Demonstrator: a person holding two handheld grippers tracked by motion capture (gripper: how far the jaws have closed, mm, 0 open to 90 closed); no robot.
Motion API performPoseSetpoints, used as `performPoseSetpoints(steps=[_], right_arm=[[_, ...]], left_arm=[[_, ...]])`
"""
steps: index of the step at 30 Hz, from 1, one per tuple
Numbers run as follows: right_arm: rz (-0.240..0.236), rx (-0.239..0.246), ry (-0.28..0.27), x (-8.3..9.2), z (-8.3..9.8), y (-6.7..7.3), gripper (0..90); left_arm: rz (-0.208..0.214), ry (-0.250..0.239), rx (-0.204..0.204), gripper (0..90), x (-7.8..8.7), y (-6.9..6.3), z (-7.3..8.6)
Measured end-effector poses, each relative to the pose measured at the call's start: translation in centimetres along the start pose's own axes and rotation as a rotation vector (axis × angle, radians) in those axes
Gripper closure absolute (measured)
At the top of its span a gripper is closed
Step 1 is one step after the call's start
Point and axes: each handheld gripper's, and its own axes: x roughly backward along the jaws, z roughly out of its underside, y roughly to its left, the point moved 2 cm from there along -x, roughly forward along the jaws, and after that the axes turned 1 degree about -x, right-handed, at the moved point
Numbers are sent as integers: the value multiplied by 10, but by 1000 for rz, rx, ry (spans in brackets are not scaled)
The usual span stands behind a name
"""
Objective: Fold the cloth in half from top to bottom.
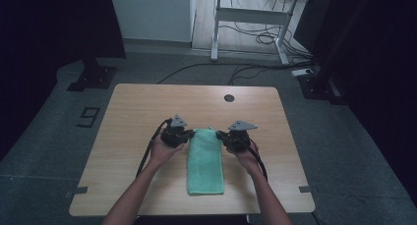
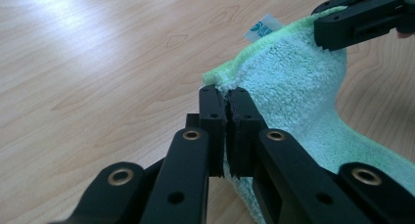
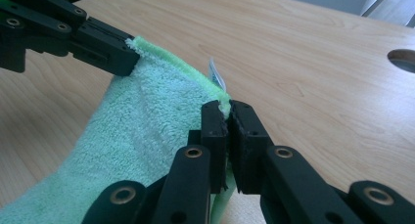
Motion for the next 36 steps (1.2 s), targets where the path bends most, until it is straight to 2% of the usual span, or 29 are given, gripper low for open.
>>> performPoseSetpoints(steps=[3, 7, 9, 11, 14, 17, 24, 27, 36], right_arm=[[12, 3, -10, 2, -3, -3, 847], [31, -7, -26, 4, -15, -9, 849], [34, -13, -45, 6, -21, -11, 849], [21, -12, -54, 8, -21, -10, 849], [10, -1, -53, 10, -14, -6, 848], [-2, 3, -50, 13, -6, 1, 848], [-21, 2, -65, 24, 3, 11, 847], [-31, 11, -69, 30, 5, 15, 847], [-58, 20, -74, 40, 14, 25, 846]], left_arm=[[-4, 5, -11, 867, -2, 2, -9], [-17, -13, -28, 869, -5, 6, -22], [-8, -25, -21, 870, -4, 6, -23], [-3, -24, -45, 870, -3, 3, -18], [11, -32, -46, 870, 0, -1, -10], [10, -27, -65, 869, 6, -6, -4], [26, -40, -100, 865, 19, -15, 1], [37, -55, -99, 863, 24, -18, 3], [51, -55, -111, 862, 32, -28, 12]])
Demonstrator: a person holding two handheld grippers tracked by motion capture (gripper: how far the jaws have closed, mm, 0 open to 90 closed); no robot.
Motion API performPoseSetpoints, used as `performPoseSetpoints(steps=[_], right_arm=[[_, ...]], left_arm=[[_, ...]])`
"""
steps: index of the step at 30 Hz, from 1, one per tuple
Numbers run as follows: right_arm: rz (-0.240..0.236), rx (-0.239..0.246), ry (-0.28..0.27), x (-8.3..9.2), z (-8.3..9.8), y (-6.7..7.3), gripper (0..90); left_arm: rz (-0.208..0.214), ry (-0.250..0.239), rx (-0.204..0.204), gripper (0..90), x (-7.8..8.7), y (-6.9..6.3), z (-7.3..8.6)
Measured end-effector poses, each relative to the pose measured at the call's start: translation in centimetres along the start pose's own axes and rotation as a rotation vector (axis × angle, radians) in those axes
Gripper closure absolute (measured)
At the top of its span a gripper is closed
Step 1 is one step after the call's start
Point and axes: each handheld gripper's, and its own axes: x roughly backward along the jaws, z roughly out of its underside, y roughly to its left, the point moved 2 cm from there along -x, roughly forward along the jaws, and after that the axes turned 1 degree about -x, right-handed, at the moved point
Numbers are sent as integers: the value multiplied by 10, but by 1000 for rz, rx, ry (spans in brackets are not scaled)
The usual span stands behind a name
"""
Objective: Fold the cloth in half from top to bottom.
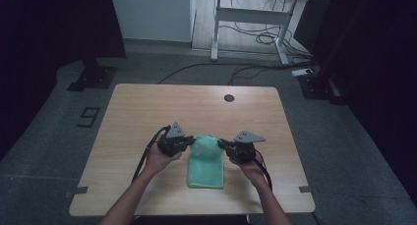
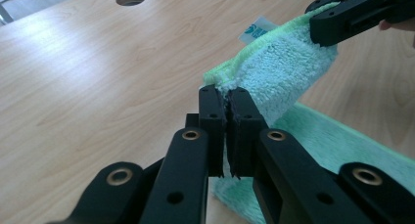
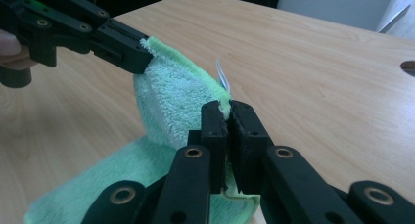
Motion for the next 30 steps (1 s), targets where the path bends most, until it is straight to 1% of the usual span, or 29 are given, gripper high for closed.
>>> performPoseSetpoints(steps=[3, 6, 11, 16, 19, 22, 26, 27, 30], right_arm=[[-7, 7, 2, 4, 4, 3, 846], [-9, 3, 12, 6, 9, 3, 846], [-10, 0, 21, 5, 11, 3, 846], [-16, -6, 25, 4, 12, 3, 846], [-27, -9, 21, 5, 14, 6, 846], [-37, -3, 23, 8, 17, 11, 846], [-44, 0, 31, 10, 22, 14, 845], [-44, 4, 34, 10, 23, 15, 845], [-43, -5, 41, 9, 26, 14, 845]], left_arm=[[1, 2, -21, 861, 4, -9, 3], [11, 13, -29, 861, 4, -13, 5], [21, 21, 2, 862, 1, -10, 6], [28, 25, 18, 862, 0, -9, 9], [35, 22, 39, 863, 2, -11, 13], [40, 26, 50, 864, 4, -14, 18], [55, 31, 60, 865, 5, -19, 25], [61, 32, 66, 864, 4, -20, 27], [67, 31, 77, 865, 2, -19, 28]])
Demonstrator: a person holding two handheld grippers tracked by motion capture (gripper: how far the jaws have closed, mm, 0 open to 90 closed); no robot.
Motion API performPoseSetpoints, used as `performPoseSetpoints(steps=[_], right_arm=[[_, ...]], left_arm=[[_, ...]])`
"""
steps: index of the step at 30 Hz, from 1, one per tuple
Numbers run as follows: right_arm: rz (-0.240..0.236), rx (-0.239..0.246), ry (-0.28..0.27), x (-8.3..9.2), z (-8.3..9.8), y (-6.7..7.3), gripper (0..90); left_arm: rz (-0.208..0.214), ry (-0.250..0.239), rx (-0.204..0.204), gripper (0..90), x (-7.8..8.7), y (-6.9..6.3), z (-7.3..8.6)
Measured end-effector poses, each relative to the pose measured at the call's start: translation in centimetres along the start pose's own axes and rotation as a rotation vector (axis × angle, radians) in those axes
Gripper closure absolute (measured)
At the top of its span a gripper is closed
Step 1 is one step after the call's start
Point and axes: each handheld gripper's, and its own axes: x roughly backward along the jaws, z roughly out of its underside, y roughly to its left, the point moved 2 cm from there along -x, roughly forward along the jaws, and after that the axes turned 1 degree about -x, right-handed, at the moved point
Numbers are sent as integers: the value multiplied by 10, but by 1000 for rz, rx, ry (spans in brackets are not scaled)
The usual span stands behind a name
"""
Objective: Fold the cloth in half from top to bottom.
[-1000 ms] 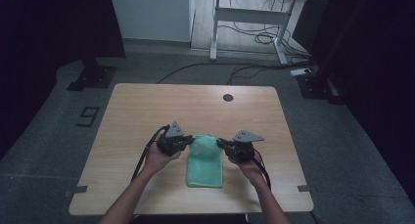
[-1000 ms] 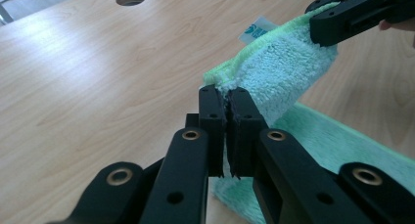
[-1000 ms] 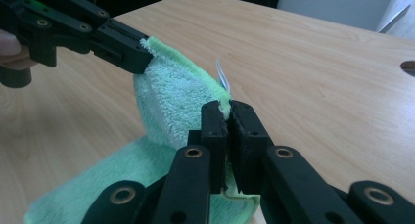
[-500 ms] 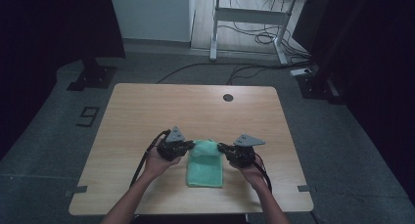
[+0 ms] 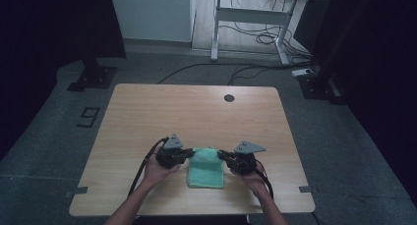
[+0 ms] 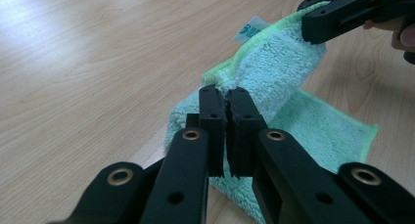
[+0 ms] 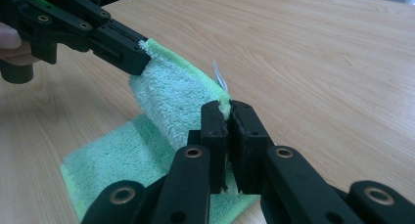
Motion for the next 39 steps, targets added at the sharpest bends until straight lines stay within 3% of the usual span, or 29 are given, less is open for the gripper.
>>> performPoseSetpoints(steps=[15, 31, 39], right_arm=[[-10, -7, -11, 4, 6, 2, 846], [-35, -16, 10, 5, 28, 9, 842], [-49, 2, 28, 5, 39, 17, 837]], left_arm=[[7, 0, -1, 865, 0, -5, 3], [14, 15, -24, 860, -1, -19, 23], [13, 15, -39, 852, 2, -27, 34]])
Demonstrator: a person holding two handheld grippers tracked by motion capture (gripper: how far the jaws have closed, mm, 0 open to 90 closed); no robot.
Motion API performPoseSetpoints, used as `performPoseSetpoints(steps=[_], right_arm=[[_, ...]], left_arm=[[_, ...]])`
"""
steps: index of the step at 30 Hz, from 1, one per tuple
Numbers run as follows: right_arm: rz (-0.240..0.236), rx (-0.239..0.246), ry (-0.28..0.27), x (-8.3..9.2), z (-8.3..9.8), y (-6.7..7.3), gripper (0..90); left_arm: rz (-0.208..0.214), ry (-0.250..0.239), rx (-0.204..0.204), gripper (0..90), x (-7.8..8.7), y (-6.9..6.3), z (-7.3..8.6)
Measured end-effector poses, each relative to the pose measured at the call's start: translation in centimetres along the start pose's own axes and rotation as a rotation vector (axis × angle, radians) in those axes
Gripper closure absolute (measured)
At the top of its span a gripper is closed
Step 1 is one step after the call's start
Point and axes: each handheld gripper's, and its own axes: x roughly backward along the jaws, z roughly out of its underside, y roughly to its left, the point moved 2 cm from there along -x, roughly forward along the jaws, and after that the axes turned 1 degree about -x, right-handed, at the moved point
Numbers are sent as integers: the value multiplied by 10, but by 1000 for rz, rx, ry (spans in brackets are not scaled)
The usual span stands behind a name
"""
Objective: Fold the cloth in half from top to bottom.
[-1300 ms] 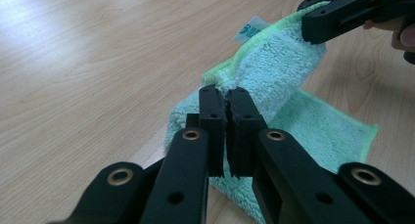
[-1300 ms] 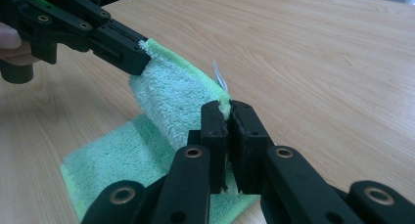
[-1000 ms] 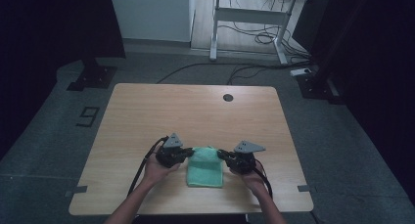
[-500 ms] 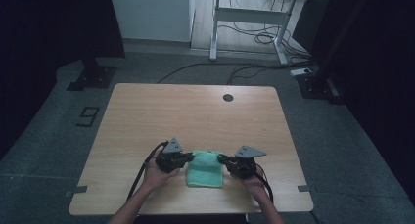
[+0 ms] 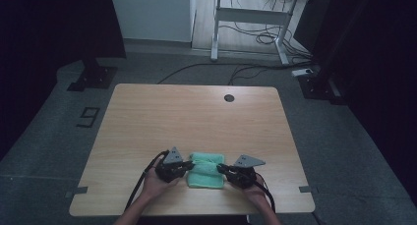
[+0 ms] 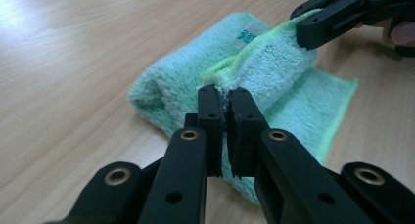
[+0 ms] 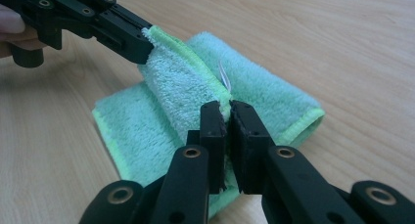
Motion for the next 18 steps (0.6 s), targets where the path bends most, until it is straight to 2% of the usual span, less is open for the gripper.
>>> performPoseSetpoints(steps=[5, 7, 10, 12, 14, 15, 18], right_arm=[[-12, 6, 10, 1, 8, 4, 801], [-24, 9, 18, 3, 11, 7, 774], [-29, 20, 15, 7, 13, 12, 736], [-27, 28, 25, 9, 15, 14, 691], [-47, 35, 36, 11, 16, 18, 648], [-42, 42, 35, 13, 15, 19, 605], [-43, 42, 10, 19, 12, 23, 556]], left_arm=[[-4, 5, -15, 779, 1, -6, 6], [15, -1, -11, 755, 3, -8, 9], [17, 3, -18, 710, 5, -11, 13], [25, 6, -23, 652, 6, -14, 13], [35, -1, -31, 588, 9, -18, 15], [43, -3, -36, 544, 11, -20, 15], [49, -21, -42, 478, 17, -25, 15]])
